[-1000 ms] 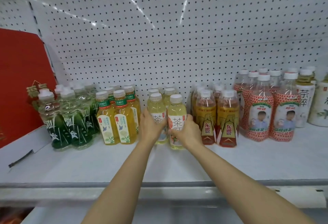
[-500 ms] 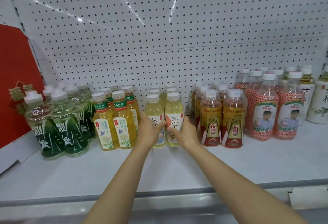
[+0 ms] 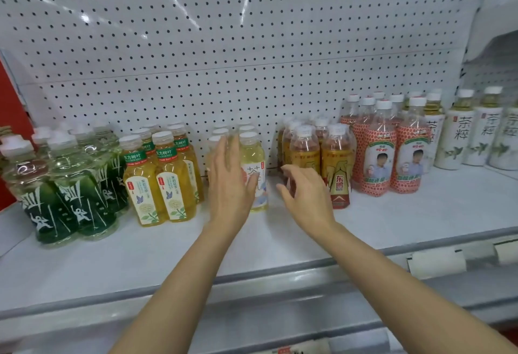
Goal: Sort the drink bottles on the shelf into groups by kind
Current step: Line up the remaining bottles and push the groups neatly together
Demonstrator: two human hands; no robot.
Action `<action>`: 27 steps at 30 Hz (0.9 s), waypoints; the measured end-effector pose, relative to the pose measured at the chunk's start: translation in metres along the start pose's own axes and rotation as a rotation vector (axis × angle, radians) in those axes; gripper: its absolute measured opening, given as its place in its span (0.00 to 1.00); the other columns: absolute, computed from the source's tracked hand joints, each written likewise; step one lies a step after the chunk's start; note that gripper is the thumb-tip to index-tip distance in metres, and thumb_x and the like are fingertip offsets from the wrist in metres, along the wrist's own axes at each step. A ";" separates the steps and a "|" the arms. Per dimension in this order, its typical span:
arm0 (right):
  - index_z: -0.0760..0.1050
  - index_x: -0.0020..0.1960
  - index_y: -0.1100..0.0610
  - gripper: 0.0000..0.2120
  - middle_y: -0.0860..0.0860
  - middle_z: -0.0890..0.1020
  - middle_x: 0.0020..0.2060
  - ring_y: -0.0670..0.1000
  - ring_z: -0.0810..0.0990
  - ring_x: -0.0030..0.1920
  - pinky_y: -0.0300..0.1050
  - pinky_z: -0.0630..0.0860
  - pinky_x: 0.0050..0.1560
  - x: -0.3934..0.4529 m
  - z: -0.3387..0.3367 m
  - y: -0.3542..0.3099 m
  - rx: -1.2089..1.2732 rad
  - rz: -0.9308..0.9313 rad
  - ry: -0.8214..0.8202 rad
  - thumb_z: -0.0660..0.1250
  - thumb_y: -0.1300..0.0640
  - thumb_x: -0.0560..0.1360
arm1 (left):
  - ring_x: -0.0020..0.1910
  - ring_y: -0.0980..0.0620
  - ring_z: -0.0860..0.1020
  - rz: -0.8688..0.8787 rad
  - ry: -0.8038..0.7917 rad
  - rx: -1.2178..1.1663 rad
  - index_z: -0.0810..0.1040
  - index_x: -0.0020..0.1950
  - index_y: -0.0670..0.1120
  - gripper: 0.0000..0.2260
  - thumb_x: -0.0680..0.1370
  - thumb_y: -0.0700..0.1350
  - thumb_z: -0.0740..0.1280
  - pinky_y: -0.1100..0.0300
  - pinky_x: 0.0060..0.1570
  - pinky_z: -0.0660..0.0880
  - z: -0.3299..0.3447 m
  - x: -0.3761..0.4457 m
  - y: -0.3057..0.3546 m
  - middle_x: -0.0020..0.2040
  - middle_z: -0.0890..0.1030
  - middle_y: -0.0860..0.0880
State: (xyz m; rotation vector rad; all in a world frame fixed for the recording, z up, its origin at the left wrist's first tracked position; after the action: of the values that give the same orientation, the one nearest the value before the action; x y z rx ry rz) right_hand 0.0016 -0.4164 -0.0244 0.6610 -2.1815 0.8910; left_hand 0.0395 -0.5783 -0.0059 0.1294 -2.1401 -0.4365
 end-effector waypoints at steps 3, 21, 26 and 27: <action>0.78 0.58 0.56 0.15 0.52 0.83 0.49 0.55 0.78 0.51 0.50 0.74 0.52 -0.007 -0.030 0.011 -0.058 -0.091 0.067 0.72 0.56 0.72 | 0.78 0.44 0.60 0.104 -0.121 0.066 0.61 0.79 0.46 0.33 0.77 0.48 0.70 0.47 0.75 0.62 0.012 -0.006 0.035 0.79 0.62 0.44; 0.80 0.56 0.58 0.17 0.55 0.84 0.46 0.60 0.81 0.48 0.53 0.74 0.50 -0.046 -0.204 0.232 -0.345 -0.029 0.026 0.75 0.57 0.68 | 0.64 0.43 0.74 0.198 -0.306 0.138 0.71 0.71 0.44 0.25 0.77 0.51 0.69 0.51 0.61 0.73 0.130 -0.059 0.260 0.67 0.76 0.45; 0.79 0.58 0.59 0.18 0.55 0.84 0.49 0.60 0.80 0.51 0.54 0.73 0.53 -0.047 -0.232 0.291 -0.396 0.058 -0.007 0.74 0.55 0.70 | 0.63 0.44 0.73 0.250 -0.341 0.152 0.70 0.71 0.45 0.25 0.77 0.53 0.68 0.52 0.58 0.71 0.163 -0.059 0.309 0.66 0.76 0.46; 0.79 0.58 0.59 0.18 0.55 0.84 0.48 0.60 0.81 0.50 0.54 0.73 0.53 -0.046 -0.237 0.299 -0.403 0.062 0.001 0.74 0.55 0.70 | 0.64 0.44 0.73 0.253 -0.351 0.148 0.69 0.72 0.46 0.26 0.78 0.53 0.68 0.52 0.59 0.70 0.170 -0.056 0.316 0.67 0.75 0.46</action>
State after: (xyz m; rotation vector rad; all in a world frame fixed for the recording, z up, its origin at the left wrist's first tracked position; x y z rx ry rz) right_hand -0.0721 -0.0400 -0.0523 0.3959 -2.2978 0.4559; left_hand -0.0448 -0.2252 -0.0248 -0.1442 -2.4933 -0.1595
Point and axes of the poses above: each hand's wrist, its own x-axis towards the middle knuckle, its own z-axis out of the palm, y = z × x, the point moved 8 cm from there along x, towards the middle knuckle
